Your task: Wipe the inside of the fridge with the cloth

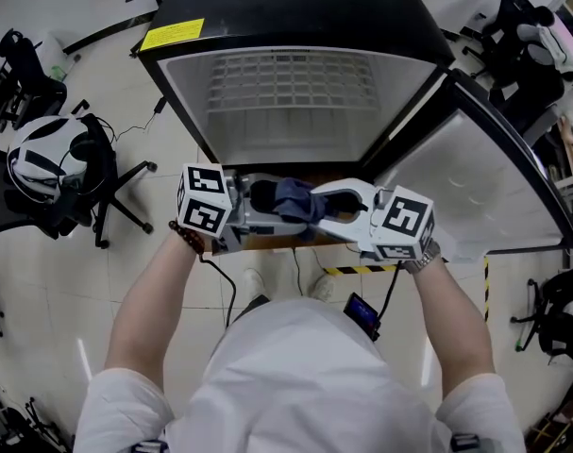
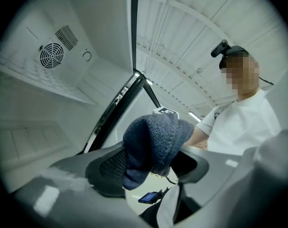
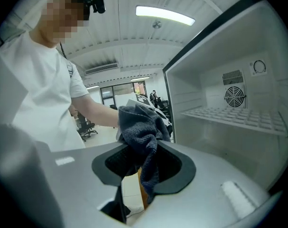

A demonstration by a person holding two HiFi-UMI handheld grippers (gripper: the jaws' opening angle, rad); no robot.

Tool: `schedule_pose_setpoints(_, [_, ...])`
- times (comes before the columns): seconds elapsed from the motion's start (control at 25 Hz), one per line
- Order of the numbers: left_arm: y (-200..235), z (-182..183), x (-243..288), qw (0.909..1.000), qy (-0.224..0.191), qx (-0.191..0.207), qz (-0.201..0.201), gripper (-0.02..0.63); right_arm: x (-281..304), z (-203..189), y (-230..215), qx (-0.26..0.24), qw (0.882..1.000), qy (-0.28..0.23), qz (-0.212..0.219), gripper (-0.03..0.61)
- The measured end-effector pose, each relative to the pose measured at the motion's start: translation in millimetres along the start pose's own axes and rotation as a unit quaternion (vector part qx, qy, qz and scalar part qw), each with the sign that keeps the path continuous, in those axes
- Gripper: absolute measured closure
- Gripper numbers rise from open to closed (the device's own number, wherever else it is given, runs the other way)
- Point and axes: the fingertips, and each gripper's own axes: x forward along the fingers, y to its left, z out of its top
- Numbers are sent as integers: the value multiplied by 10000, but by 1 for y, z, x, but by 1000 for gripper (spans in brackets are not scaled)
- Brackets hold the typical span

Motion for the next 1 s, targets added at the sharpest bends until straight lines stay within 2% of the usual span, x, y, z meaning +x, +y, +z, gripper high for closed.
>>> schedule_pose_setpoints(0.28, [-8,-4,9,9975,-39,-457,-543,336,-7,-5,12,173,9985,270,439,437])
schedule_pose_setpoints(0.64, [-5,-3,12,9942,-312,-762,-692,336,-13,-9,13,293,9974,405,527,384])
schedule_pose_setpoints(0.72, [0,-2,11,9933,-437,-857,-640,339,-13,-9,15,320,9970,425,569,370])
schedule_pose_setpoints(0.76, [5,-2,10,9931,-523,-899,-549,394,-12,-10,17,320,9966,452,609,301])
schedule_pose_setpoints(0.8, [11,-1,9,9928,-615,-931,-445,421,-11,-11,19,314,9962,485,653,215])
schedule_pose_setpoints(0.88, [18,0,8,9930,-725,-902,-246,440,-9,-12,21,309,9956,541,703,202])
schedule_pose_setpoints(1.0, [25,-1,10,9955,-679,-649,99,458,-9,-15,16,356,9962,538,578,202])
